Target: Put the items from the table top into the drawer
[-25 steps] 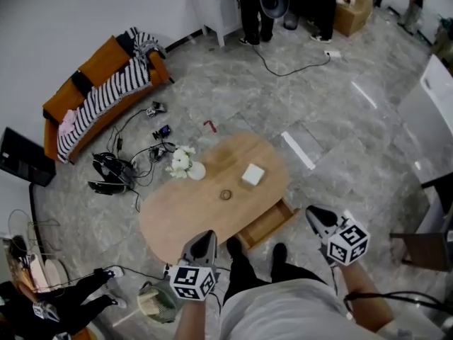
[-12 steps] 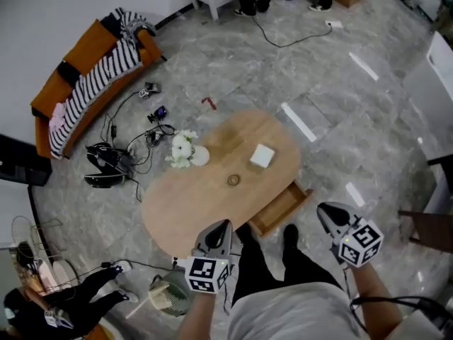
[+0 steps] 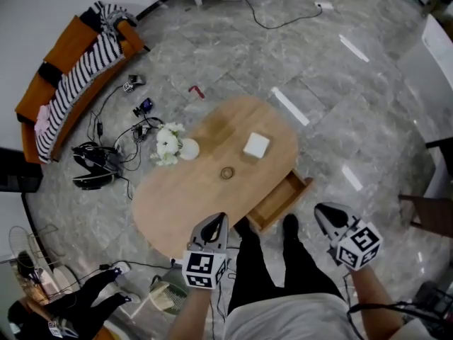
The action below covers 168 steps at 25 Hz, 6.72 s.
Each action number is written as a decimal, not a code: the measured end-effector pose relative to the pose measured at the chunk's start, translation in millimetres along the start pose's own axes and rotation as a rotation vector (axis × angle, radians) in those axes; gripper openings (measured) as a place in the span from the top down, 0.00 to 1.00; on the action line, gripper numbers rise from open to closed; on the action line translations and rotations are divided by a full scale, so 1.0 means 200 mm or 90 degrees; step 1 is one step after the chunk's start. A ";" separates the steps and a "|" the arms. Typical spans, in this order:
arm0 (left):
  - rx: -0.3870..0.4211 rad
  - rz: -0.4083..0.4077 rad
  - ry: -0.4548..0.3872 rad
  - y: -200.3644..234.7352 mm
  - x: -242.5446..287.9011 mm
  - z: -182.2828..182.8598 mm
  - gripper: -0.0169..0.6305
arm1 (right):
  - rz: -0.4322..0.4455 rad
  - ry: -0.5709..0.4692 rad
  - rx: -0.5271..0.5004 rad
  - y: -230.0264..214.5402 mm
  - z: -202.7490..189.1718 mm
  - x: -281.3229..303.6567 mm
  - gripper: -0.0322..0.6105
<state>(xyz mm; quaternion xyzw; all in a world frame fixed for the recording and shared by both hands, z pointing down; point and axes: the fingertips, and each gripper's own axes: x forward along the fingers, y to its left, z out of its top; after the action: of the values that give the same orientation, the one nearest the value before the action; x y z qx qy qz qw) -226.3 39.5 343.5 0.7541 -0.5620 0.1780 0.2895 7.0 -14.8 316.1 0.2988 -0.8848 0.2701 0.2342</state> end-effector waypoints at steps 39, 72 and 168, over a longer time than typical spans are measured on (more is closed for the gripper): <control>0.047 -0.062 0.119 0.28 0.75 -0.62 0.97 | -0.012 0.041 0.076 -0.27 -0.59 0.69 0.88; 0.176 -0.068 0.255 0.64 1.34 -1.13 0.90 | 0.033 0.074 0.130 -0.26 -0.88 1.19 0.88; 0.031 -0.023 0.337 -0.25 1.27 -1.77 0.90 | 0.113 0.161 0.131 -0.49 -1.52 0.66 0.88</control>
<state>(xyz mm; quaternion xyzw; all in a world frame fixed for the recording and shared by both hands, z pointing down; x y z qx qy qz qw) -81.3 86.4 755.6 0.6982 -0.4486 0.3769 0.4114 53.5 53.0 651.2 0.2057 -0.8389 0.4141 0.2870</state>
